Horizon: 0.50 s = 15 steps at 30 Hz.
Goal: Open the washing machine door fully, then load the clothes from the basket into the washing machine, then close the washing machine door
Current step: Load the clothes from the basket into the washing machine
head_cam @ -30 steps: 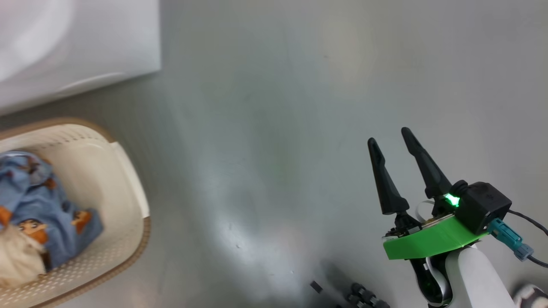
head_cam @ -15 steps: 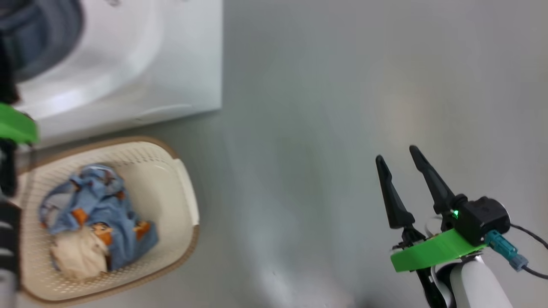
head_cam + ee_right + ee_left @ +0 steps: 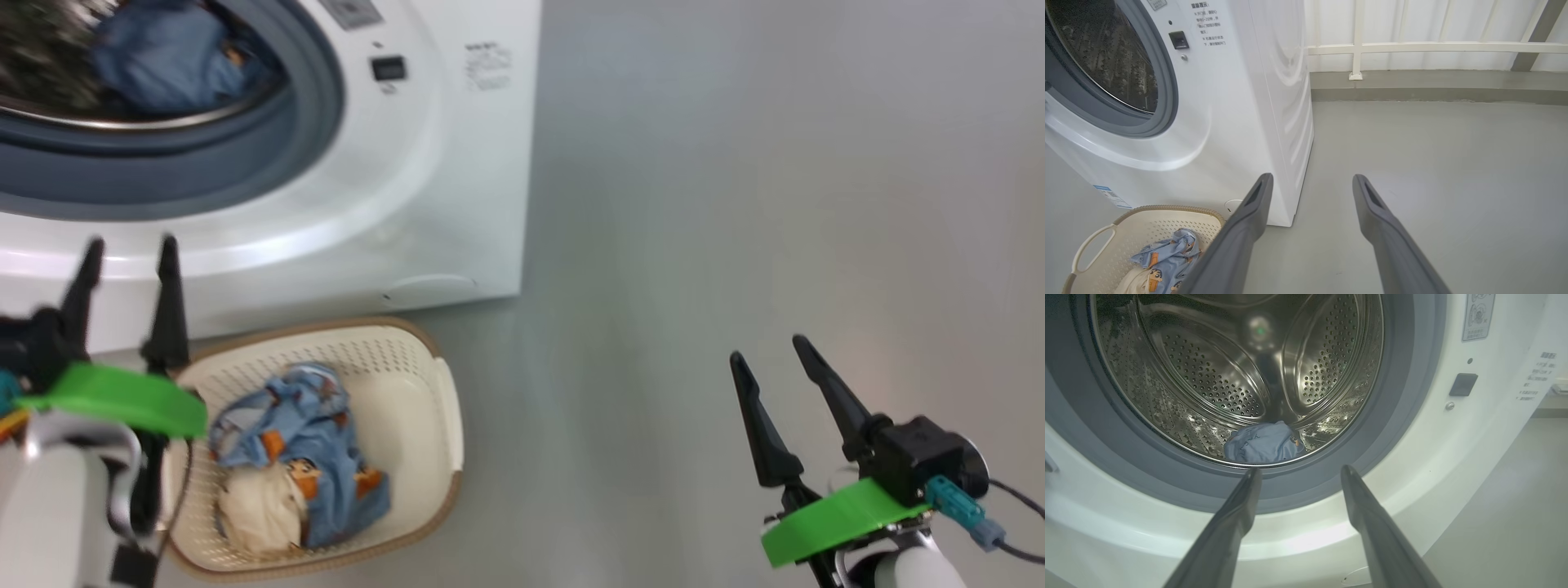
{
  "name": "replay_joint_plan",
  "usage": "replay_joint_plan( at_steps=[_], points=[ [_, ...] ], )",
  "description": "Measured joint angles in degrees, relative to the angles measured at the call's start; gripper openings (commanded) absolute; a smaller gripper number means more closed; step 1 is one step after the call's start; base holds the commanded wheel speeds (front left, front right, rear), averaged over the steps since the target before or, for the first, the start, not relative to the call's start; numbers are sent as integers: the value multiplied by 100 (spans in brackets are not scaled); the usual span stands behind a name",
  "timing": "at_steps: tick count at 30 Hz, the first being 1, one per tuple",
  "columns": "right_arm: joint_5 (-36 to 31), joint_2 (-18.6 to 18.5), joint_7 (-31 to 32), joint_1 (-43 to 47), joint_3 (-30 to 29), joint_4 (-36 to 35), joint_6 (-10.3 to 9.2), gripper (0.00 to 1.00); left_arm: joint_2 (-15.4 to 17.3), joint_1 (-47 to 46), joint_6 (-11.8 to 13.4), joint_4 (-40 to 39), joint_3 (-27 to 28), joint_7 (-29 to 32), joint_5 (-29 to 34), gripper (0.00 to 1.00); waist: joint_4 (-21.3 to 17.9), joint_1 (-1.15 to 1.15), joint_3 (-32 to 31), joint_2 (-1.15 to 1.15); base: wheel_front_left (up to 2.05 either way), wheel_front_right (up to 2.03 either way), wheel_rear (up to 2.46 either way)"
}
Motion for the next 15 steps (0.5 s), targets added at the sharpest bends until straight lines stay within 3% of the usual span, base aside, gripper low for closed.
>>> replay_joint_plan(
  at_steps=[5,15],
  points=[
    [-5,-3,96,254,-30,-52,0,100,-102,653,10,-441,-9,0,-1,100,236,0,-399,0,0,0,0],
    [49,-3,138,687,-97,-153,0,100,-364,2086,341,-1445,-60,118,-107,100,592,0,-1199,0,0,0,0]
  ],
)
